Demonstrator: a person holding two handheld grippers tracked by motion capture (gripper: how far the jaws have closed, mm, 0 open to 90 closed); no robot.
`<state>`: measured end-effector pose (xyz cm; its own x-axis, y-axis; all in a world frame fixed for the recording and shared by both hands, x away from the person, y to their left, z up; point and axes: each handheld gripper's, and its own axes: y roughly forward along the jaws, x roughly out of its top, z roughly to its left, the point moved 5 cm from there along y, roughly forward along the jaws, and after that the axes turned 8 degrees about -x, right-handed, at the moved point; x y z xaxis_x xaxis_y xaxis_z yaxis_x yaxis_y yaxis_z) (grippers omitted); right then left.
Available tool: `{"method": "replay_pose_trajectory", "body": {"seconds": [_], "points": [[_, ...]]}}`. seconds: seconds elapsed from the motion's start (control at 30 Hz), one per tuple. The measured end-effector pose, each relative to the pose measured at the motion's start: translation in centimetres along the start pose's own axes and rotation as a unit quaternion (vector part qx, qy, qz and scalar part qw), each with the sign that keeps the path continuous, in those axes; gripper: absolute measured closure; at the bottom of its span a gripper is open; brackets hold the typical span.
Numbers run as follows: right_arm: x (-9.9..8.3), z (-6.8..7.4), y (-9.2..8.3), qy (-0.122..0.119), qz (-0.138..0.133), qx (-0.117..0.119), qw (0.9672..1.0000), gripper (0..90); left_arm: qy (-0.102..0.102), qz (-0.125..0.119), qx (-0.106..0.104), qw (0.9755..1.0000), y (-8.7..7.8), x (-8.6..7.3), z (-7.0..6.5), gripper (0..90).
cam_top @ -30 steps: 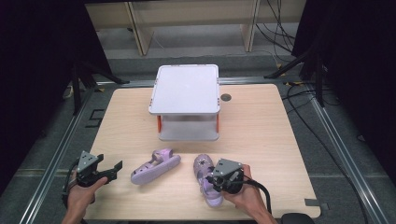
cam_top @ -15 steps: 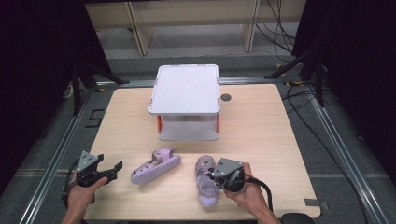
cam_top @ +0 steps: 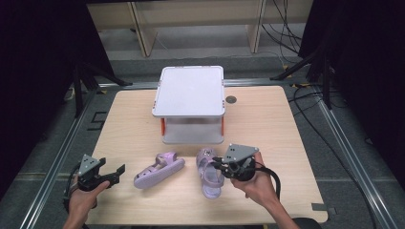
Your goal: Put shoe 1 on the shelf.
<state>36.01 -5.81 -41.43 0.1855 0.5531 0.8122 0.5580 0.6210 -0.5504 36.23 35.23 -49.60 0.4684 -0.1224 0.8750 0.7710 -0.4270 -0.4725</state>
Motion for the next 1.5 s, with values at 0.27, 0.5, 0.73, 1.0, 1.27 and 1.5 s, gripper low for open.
{"method": "replay_pose_trajectory", "body": {"seconds": [0.27,0.5,0.73,1.0,1.27,1.5], "points": [[3.9,-1.3,-0.9,0.0,-0.025,0.01,0.9996,82.2,0.001,0.0,0.002,1.0,-0.1,0.0,0.0,15.3],[7.5,-1.7,-1.3,-0.004,-0.041,0.033,0.9986,82.3,-0.003,0.0,-0.001,1.0,0.0,0.0,0.0,15.3],[11.2,-2.6,-1.1,-0.02,-0.055,0.034,0.9977,82.4,-0.004,0.003,0.004,1.0,-0.1,0.0,0.1,15.3],[14.3,-4.1,0.0,-0.026,-0.062,0.033,0.9972,82.4,-0.004,0.003,0.003,1.0,-0.1,-0.1,0.1,15.3],[17.3,-7.4,2.6,-0.027,-0.063,0.012,0.9976,82.5,-0.005,0.002,0.003,1.0,-0.2,-0.1,0.1,15.3],[18.5,-9.6,5.2,-0.012,-0.059,0.0,0.9982,82.5,-0.005,-0.004,-0.003,1.0,0.0,0.0,0.1,15.3]]}}
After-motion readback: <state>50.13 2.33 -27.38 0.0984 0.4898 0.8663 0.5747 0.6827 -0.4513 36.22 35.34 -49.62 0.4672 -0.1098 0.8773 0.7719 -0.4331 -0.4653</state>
